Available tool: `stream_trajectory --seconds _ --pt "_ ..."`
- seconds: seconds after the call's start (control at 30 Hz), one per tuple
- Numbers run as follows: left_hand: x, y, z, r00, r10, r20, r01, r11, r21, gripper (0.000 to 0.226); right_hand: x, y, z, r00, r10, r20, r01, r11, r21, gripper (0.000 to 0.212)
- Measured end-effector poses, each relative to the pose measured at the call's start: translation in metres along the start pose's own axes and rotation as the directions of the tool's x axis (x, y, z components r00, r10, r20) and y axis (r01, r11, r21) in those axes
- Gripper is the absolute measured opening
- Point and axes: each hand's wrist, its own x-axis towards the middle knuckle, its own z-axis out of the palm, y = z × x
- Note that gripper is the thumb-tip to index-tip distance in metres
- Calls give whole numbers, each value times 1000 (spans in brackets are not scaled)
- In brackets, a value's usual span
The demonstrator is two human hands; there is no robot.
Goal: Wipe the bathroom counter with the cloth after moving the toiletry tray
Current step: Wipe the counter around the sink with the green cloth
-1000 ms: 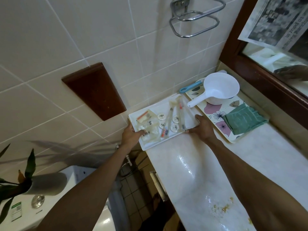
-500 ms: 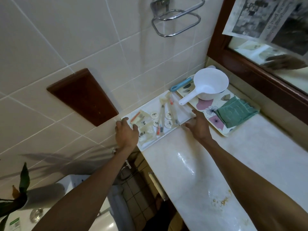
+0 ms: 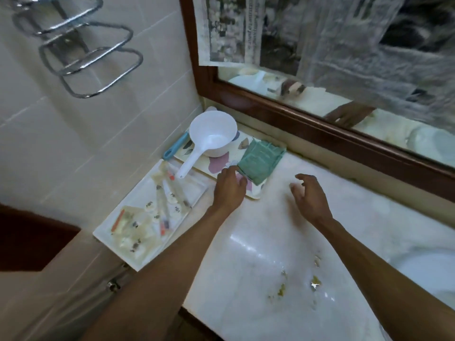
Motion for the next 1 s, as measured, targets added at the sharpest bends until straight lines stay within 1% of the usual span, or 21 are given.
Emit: stream_trajectory --seconds 0.07,0.2,0.27,0.37,0.43,0.47,0.53,0.57,0.63,0.73,0.83,0.9,1.0 --pt "30 15 21 999 -31 32 28 997 76 40 7 23 -6 999 22 25 -21 998 -57 41" --pt "69 32 52 992 -124 6 121 977 177 51 23 59 -8 993 74 92 -56 981 -186 51" --pt "78 36 60 987 -158 -9 156 961 228 57 28 71 -5 992 62 114 -31 967 -255 55" --pt "89 39 68 982 -187 -27 186 933 308 64 35 80 0 995 22 94 11 941 -338 60" --pt "95 38 70 981 -193 -18 190 933 305 61 36 83 6 996 26 89 8 932 -362 61" --pt "98 38 71 982 -189 -13 186 950 249 57 35 85 10 996 28 84 5 929 -370 61" --pt "100 37 70 986 -166 -12 166 985 37 42 33 87 15 997 28 69 0 930 -369 63" --pt "98 40 69 988 -151 -13 150 987 -56 36 32 89 15 997 28 71 0 931 -364 63" --pt "93 47 63 993 -118 -12 115 980 -165 33 31 92 13 995 27 94 8 937 -349 62" --pt "80 67 55 997 -71 -29 63 974 -216 33 31 94 2 987 22 159 30 947 -320 62" --pt "64 93 52 998 40 -47 -51 966 -255 34 20 99 -17 981 57 184 4 950 -313 63" --pt "52 114 55 996 84 -10 -84 950 -300 35 8 106 -32 979 102 178 -43 950 -310 63" --pt "38 137 64 992 108 58 -77 916 -393 37 -11 122 -55 970 166 180 -100 940 -326 63"
